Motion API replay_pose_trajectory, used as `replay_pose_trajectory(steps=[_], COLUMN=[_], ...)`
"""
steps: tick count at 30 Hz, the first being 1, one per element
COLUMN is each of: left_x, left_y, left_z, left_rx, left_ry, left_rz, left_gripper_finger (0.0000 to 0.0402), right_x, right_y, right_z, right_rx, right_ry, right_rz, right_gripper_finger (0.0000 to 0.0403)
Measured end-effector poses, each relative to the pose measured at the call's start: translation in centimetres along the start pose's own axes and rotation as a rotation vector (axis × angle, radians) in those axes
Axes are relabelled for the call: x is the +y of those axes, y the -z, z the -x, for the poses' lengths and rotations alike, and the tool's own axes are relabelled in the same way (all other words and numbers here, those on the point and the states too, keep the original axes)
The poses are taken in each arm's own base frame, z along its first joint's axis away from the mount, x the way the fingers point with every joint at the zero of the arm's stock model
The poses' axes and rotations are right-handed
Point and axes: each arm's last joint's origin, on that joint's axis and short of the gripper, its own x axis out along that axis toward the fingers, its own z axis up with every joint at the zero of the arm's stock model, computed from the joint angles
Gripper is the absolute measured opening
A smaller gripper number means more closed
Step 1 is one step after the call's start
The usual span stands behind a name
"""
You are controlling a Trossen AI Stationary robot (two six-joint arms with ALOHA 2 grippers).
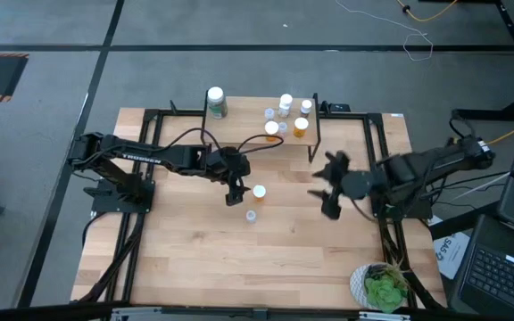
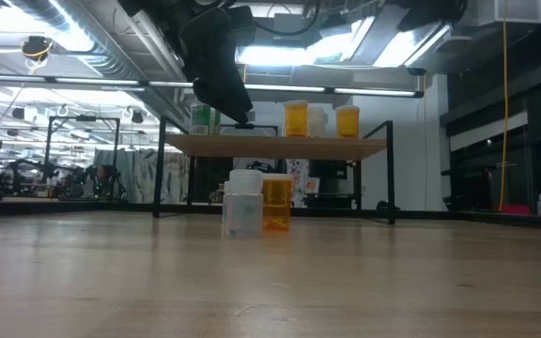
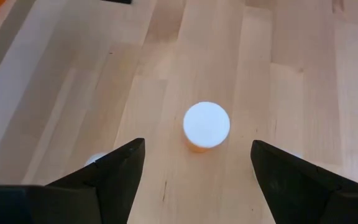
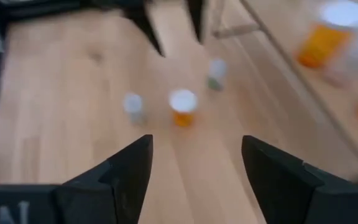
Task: Pick and place medicine bottles onto shelf by color
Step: Put the orange pill bottle on the shelf
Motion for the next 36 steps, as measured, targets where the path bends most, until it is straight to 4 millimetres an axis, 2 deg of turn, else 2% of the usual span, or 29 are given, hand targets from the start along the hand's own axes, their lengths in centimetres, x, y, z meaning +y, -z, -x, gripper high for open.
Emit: replay_pose_trajectory(steps=[3,6,11,16,20,25,30,36], left_x=[0.1,0.3,0.7,1.3,1.7,2.0,2.6,2.7], left_y=[0.0,0.0,-0.1,-0.6,-0.7,-0.7,-0.7,-0.6], left_z=[0.0,0.0,-0.1,-0.1,-0.2,-0.2,-0.2,-1.6], left_rx=[0.000,-0.001,-0.006,-0.046,-0.048,-0.044,-0.046,-0.035], left_ry=[0.000,-0.004,-0.014,-0.023,-0.005,0.020,0.022,0.052], left_rz=[0.010,0.014,0.050,0.075,0.130,0.165,0.176,0.182], left_gripper_finger=[0.0289,0.0289,0.0289,0.0289,0.0289,0.0289,0.0289,0.0289], right_x=[0.1,-0.8,-2.8,-4.3,-5.1,-5.8,-6.1,-6.4], right_y=[3.2,6.3,10.6,13.3,15.0,16.5,17.7,18.2], right_z=[-2.2,-3.5,-3.8,-3.2,-3.0,-2.9,-3.3,-3.5], right_rx=[-0.093,-0.124,-0.205,-0.398,-0.553,-0.659,-0.642,-0.591], right_ry=[-0.051,-0.076,-0.111,-0.226,-0.316,-0.349,-0.328,-0.311], right_rz=[0.058,0.082,0.040,0.012,0.017,0.029,0.082,0.103], right_gripper_finger=[0.0248,0.0248,0.0248,0.0248,0.0248,0.0248,0.0248,0.0248])
